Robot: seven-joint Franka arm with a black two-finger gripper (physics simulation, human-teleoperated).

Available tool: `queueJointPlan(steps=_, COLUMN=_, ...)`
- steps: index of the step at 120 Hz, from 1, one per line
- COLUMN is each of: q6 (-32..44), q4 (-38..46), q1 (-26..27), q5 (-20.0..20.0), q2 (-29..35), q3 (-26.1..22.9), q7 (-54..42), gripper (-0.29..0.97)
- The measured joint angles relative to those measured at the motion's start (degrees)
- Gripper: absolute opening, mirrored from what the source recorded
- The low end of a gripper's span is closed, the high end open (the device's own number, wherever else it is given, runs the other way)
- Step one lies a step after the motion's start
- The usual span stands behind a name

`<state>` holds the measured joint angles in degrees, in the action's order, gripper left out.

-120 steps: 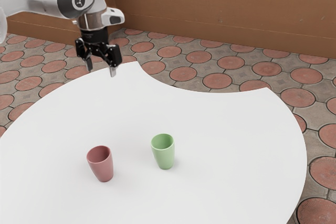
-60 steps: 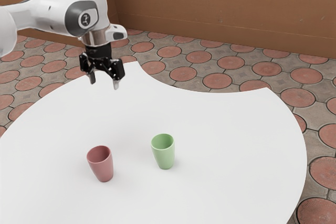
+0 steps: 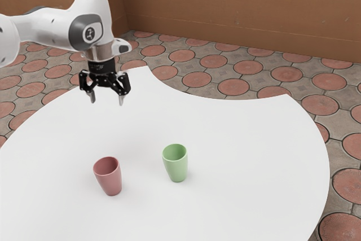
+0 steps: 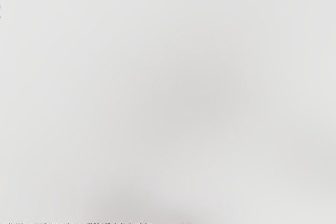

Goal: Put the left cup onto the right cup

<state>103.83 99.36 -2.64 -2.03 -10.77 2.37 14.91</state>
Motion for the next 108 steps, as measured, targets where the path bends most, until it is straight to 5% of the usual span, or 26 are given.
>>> queueJointPlan(steps=108, q6=9.11, q4=14.84, q1=0.09, q5=0.99, q2=7.23, q3=-0.99, q7=13.24, gripper=0.68)
